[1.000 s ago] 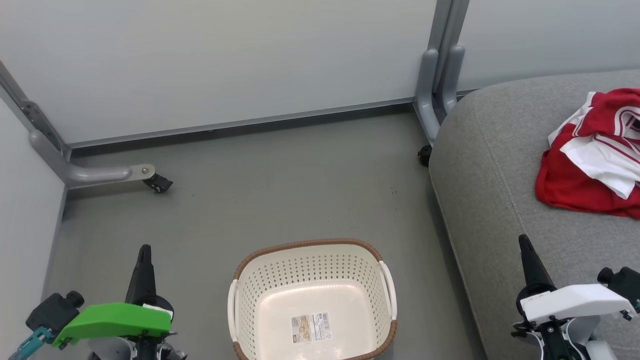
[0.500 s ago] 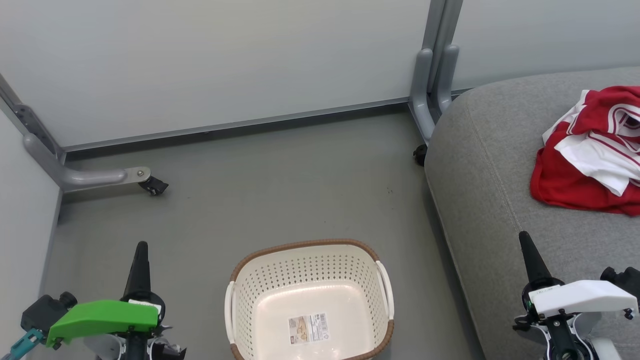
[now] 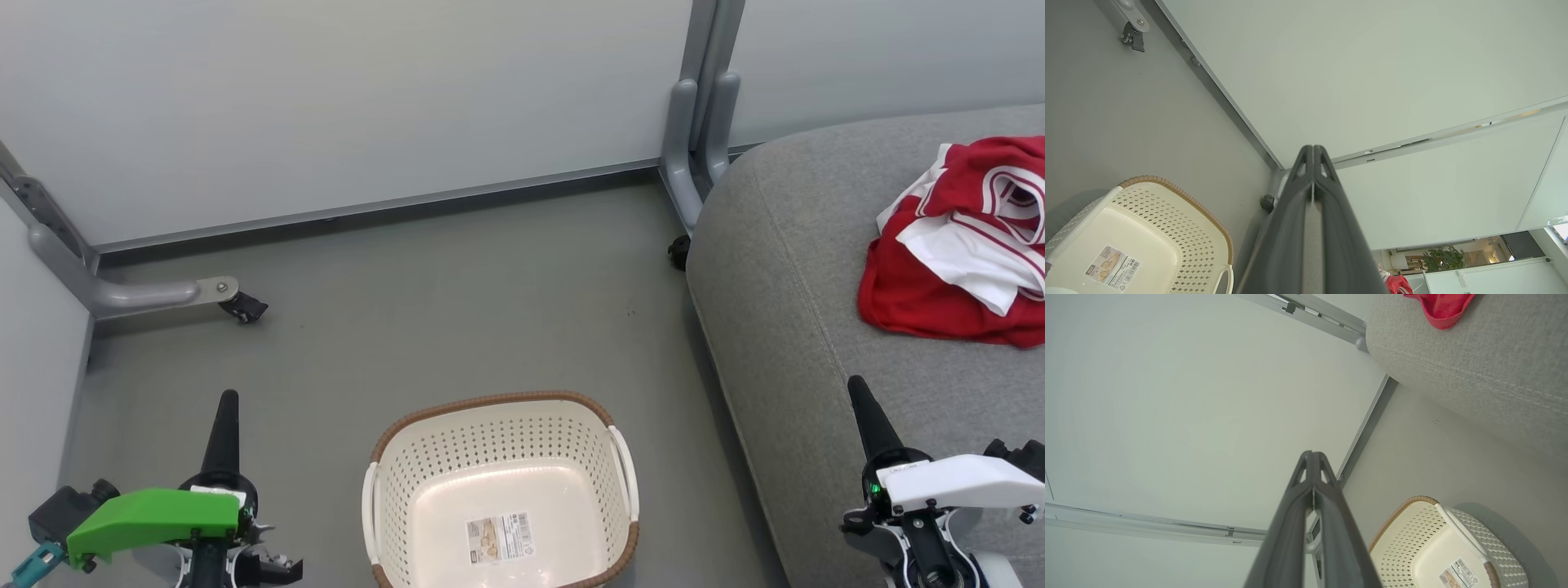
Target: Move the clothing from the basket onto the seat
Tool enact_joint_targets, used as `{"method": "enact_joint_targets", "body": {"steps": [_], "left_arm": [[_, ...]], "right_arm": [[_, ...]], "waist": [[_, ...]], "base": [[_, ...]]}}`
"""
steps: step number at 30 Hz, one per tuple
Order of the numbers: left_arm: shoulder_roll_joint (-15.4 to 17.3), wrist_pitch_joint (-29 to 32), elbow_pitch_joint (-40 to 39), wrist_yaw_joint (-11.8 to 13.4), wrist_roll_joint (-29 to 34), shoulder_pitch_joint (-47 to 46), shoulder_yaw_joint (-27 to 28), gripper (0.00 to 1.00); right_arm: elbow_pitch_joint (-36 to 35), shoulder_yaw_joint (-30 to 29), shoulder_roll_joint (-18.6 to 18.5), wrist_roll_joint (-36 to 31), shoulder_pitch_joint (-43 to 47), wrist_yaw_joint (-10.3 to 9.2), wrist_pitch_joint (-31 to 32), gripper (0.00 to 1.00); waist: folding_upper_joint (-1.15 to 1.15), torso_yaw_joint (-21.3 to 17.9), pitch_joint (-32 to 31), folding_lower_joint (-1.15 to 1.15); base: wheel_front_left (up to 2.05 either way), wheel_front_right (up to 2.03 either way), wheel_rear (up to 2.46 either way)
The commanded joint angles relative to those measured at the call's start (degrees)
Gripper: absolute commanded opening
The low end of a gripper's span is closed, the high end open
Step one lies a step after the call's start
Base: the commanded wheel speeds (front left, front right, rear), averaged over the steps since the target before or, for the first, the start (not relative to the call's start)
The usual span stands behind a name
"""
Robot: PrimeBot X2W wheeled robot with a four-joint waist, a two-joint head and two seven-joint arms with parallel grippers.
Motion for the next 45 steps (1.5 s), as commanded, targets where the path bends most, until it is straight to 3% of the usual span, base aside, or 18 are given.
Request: {"method": "enact_joint_targets", "body": {"steps": [1, 38, 45], "left_arm": [[0.06, 0.37, -0.28, -0.32, -1.5, -1.37, 0.43, 0.0], [-0.01, 4.68, 0.05, -1.09, -18.26, -2.02, 2.44, 0.0], [-0.01, 4.93, 0.06, -1.15, -18.95, -1.93, 2.52, 0.0]], "right_arm": [[-0.13, -0.29, -0.37, 1.4, -1.06, -0.01, 0.36, 0.0], [0.79, -1.41, -0.52, 17.62, -1.94, -0.02, 4.7, 0.0], [0.84, -1.44, -0.52, 18.37, -2.0, -0.02, 4.94, 0.0]], "waist": [[0.0, -0.08, 0.0, 0.0], [0.0, -2.04, -0.09, 0.0], [0.0, -2.18, -0.1, 0.0]], "base": [[0.0, 0.0, 0.0], [0.0, 0.0, 0.0], [0.0, 0.0, 0.0]]}}
